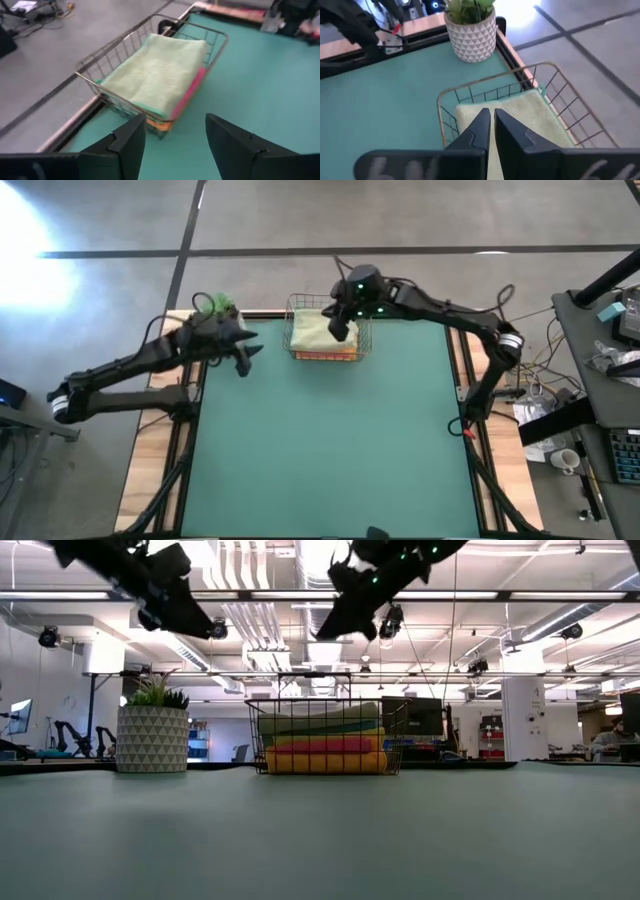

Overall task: Fold microfiber towels
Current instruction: Return to Home Position

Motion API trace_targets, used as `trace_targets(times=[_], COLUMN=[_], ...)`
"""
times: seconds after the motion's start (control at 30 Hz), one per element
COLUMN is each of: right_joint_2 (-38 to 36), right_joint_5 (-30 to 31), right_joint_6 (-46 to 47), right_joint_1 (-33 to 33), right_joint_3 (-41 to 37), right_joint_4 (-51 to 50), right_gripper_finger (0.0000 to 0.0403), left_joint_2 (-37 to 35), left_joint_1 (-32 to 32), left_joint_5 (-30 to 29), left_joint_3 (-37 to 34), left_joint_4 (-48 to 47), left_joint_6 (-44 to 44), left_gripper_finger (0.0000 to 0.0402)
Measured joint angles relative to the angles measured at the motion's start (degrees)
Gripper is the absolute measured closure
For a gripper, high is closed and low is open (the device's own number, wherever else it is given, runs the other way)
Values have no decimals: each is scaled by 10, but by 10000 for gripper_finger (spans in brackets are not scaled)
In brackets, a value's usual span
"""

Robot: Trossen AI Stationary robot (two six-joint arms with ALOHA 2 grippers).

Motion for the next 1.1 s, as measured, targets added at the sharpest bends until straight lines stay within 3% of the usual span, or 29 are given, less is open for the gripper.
trace_targets(times=[0.2,0.53,0.97,1.1], right_joint_2=[-60,-88,-90,-96], right_joint_5=[5,36,36,36], right_joint_6=[-25,-34,-34,-34], right_joint_1=[2,1,1,1], right_joint_3=[0,0,-1,-1], right_joint_4=[-38,-125,-146,-143], right_gripper_finger=[385,385,385,385], left_joint_2=[-100,-220,-434,-415], left_joint_1=[-7,-7,-7,-7], left_joint_5=[14,31,35,24], left_joint_3=[-119,-209,-326,-349], left_joint_4=[68,74,90,119], left_joint_6=[-74,-112,-170,-151], left_gripper_finger=[238,393,400,400])
